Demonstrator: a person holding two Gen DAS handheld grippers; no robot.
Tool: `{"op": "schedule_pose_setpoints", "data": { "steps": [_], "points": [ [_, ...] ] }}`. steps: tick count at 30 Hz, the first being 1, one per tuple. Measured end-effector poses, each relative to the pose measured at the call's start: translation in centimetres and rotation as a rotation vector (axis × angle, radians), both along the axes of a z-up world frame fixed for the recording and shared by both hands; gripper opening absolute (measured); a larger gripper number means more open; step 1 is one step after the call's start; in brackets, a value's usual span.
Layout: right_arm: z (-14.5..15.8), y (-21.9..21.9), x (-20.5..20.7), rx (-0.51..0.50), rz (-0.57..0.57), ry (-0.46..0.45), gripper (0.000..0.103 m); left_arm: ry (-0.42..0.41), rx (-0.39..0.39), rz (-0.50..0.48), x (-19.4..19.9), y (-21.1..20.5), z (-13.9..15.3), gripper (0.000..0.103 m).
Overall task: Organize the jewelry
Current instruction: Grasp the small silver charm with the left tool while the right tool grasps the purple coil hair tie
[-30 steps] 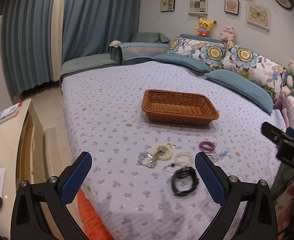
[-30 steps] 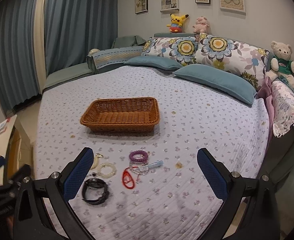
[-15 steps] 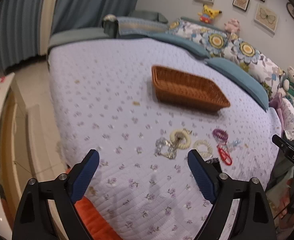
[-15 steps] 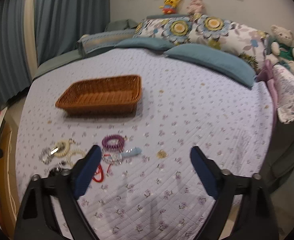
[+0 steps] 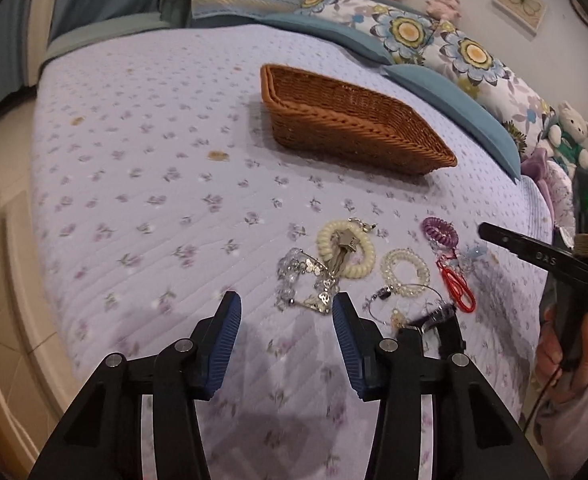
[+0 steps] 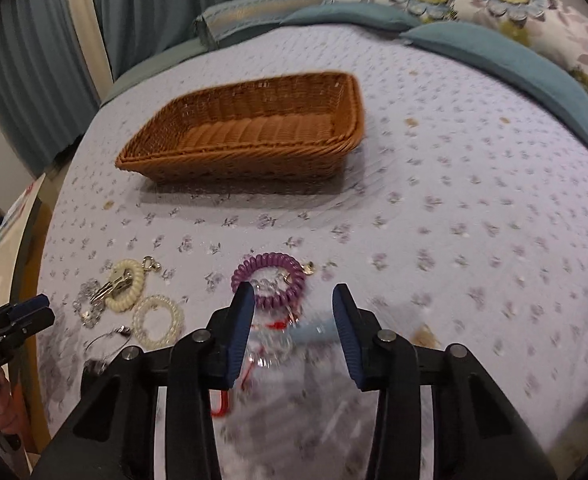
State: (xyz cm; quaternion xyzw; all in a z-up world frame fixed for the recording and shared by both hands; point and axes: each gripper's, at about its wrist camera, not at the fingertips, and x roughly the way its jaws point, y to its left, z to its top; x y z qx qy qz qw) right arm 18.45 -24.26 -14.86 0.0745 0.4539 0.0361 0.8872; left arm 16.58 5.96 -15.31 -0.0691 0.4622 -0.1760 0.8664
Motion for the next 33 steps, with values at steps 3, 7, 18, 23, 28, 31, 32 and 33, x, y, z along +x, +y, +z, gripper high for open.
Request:
{"op": "schedule_pose_setpoints", "data": {
  "steps": [3, 7, 18, 23, 28, 31, 32, 33],
  "points": [
    [-1.0, 0.2, 1.3, -0.006, -0.005, 0.023, 0.044, 0.008, -0.004, -0.007, 0.8, 0.0, -0.5, 0.049],
    [-2.3, 0.6, 2.6, -0.012, -0.019, 0.055, 0.042, 0.031, -0.001, -0.034, 1.9, -0.4, -1.2, 0.049],
    [-3.0, 2.1, 2.9, -0.045, 0.019, 0.042, 0.019, 0.041, 0.021, -0.059, 3.0, -1.5, -2.4, 0.043],
    [-3.1, 2.5, 2.8, -0.043, 0.033, 0.036, 0.018, 0.041, 0.041, -0.063, 3.3, -1.8, -2.6, 0.028],
    [-2.1, 2.5, 1.8, -0.009, 0.052, -0.007, 0.016, 0.028, 0.059, -0.068, 3.4, -2.0, -2.4, 0.009],
    [-1.1, 2.4, 0.8, 0.007, 0.062, -0.035, 0.016, 0.012, -0.005, -0.057, 3.0, -1.1, -1.7, 0.009],
    [-0.5, 2.5, 0.4, 0.006, 0.067, -0.047, 0.016, 0.008, -0.030, -0.057, 2.8, -0.8, -1.3, 0.009],
    [0.0, 2.5, 0.1, 0.005, 0.071, -0.057, 0.016, -0.004, -0.060, -0.059, 2.6, -0.4, -0.6, 0.009]
  ]
}}
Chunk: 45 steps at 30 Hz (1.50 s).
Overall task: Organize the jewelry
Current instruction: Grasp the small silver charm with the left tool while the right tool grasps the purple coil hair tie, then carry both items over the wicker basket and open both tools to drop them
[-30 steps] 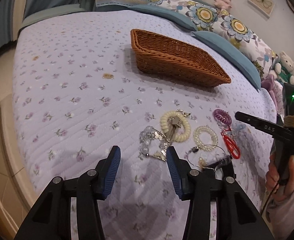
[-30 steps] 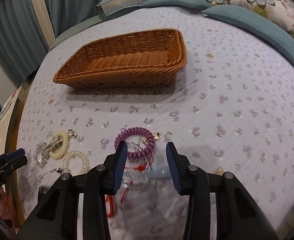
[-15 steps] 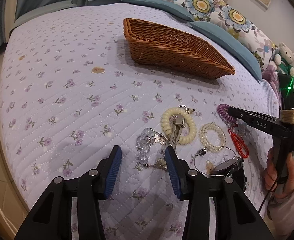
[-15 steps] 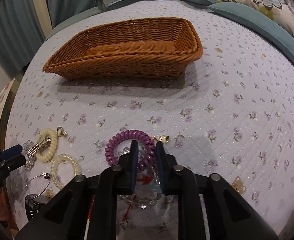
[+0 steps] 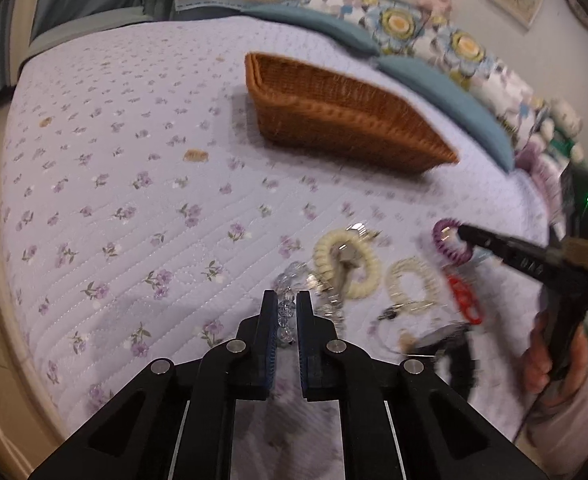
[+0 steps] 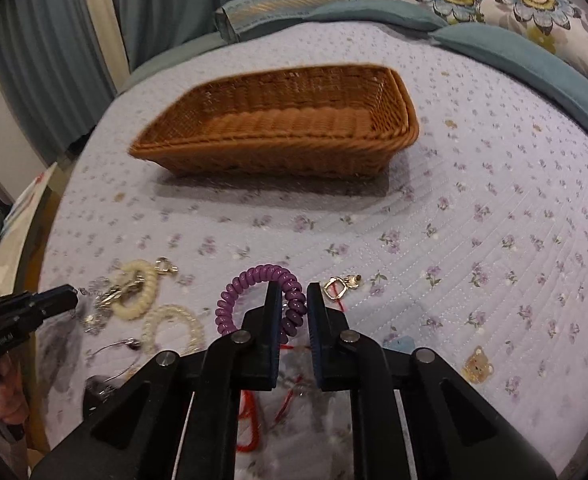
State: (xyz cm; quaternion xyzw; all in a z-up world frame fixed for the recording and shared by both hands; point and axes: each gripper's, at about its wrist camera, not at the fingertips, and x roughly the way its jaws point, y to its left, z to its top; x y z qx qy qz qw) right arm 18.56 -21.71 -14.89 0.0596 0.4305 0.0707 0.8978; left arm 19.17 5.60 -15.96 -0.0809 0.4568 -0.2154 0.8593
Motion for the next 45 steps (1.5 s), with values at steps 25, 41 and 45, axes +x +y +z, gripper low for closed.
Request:
{"op": "schedule_pose_setpoints", "data": {
  "steps": [25, 41, 45],
  "points": [
    [10.3, -1.7, 7.1, 0.011, -0.044, -0.174, 0.016, -0.263, -0.150, -0.178, 6.9, -5.8, 15.7, 0.009],
    [1.6, -2.8, 19.7, 0.028, -0.135, 0.089, 0.016, -0.097, -0.164, -0.090, 20.4, -10.9, 7.1, 0.009],
    [0.5, -3.0, 19.8, 0.033, -0.145, 0.114, 0.016, -0.064, -0.124, -0.091, 21.2, -11.8, 5.2, 0.009]
  ]
}}
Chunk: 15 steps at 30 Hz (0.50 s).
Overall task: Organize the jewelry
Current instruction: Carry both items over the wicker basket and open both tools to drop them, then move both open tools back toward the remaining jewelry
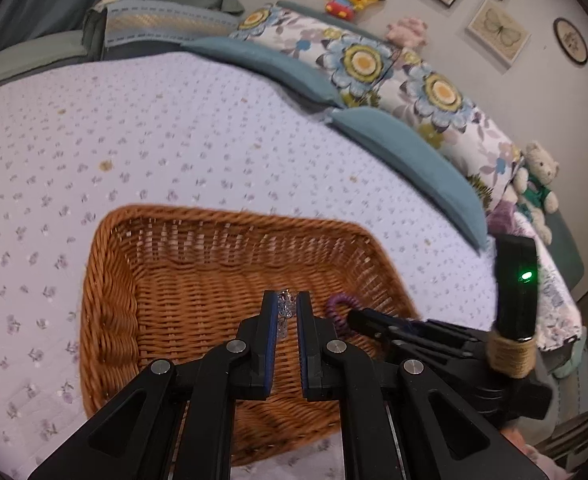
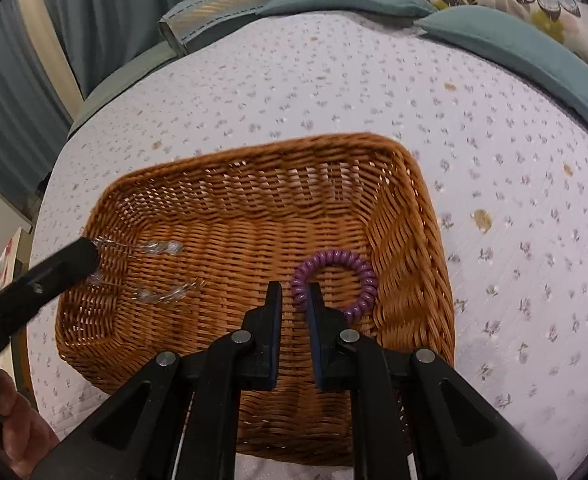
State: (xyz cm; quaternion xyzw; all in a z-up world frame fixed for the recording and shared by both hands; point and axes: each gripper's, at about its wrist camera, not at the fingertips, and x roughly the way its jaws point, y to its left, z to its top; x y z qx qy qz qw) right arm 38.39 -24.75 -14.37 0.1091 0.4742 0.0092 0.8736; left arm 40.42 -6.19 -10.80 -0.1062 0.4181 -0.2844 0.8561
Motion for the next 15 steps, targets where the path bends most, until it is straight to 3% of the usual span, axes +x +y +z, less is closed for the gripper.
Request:
{"op": "schedule_pose_setpoints", "data": {
  "steps": [7, 8, 9, 11, 13, 15],
  "points": [
    [-0.3, -0.9, -1.0, 0.069, 0.014, 0.010, 0.019, 0.091, 0.033, 0.010, 0.5, 0.1, -3.4, 0.009],
    [0.2, -1.3, -1.6, 0.085, 0.007, 0.000, 0.028, 0.104, 0.037, 0.013, 0.5, 0.3, -3.6, 0.013],
    [0.7, -1.7, -2.3, 0.102, 0.003, -0.019, 0.043, 0.115, 0.042, 0.014, 0.4, 0.5, -3.7, 0.018],
    [1.9, -2.3, -4.1, 0.121, -0.007, -0.065, 0.061, 0.106, 0.033, 0.017, -0.3, 1.3, -3.2, 0.053],
    [3.1, -2.5, -6.1, 0.130, -0.008, -0.099, 0.062, 0.053, 0.006, 0.036, -1.7, 2.6, -1.9, 0.061],
    [4.2, -2.7, -7.7, 0.141, -0.009, -0.121, 0.062, 0.034, -0.039, 0.028, -3.0, 3.7, -0.7, 0.062]
  ]
}}
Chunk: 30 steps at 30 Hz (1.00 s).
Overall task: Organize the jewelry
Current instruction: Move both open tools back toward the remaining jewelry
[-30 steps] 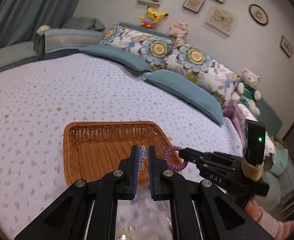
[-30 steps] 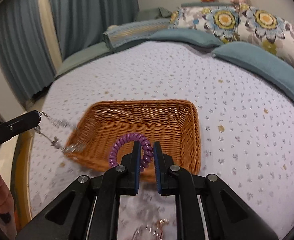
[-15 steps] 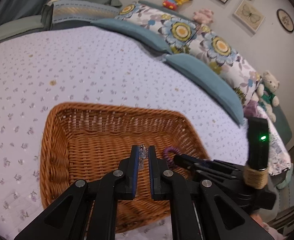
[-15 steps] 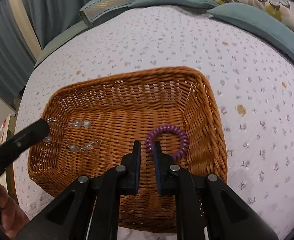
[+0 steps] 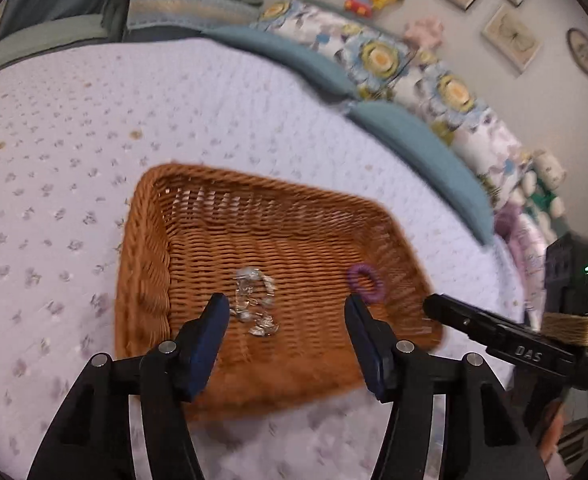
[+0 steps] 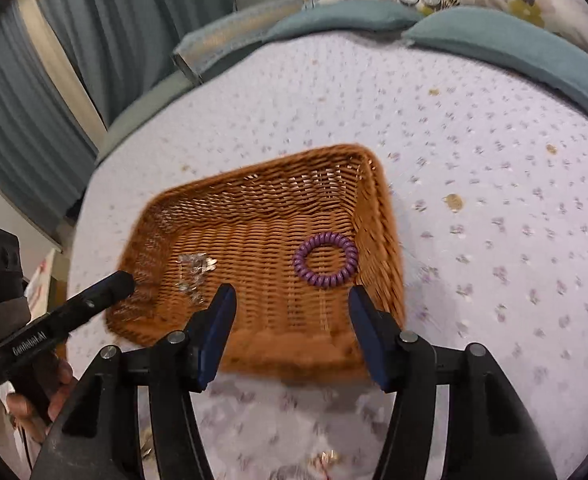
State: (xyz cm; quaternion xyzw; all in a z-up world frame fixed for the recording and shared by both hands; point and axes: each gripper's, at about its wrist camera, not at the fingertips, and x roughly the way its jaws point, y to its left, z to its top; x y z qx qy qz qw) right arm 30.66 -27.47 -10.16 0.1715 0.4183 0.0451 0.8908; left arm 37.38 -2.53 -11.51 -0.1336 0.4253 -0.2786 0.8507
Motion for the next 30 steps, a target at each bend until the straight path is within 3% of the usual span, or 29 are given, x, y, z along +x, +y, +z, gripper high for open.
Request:
{"op": "schedule_pose_setpoints", "data": {
  "steps": [8, 14, 23, 30],
  "points": [
    [3.1, 0.4, -8.6, -0.038, 0.014, -0.080, 0.063, -0.085, -0.070, -0.019, -7.5, 3.8, 4.7, 0.062],
    [2.9, 1.8, -14.6, -0.091, 0.052, -0.102, 0.063, -0.120, -0.065, -0.038, -14.7, 5.4, 5.8, 0.062],
    [-1.1, 4.9, -18.8, -0.120, 0.133, -0.047, 0.063, -0.033, -0.051, -0.042, -23.1, 6.1, 2.2, 0.062],
    [-3.8, 6.5, -19.3, -0.131, 0.182, 0.004, 0.059, 0.081, -0.024, -0.054, -25.4, 5.7, -2.0, 0.061]
  ]
}}
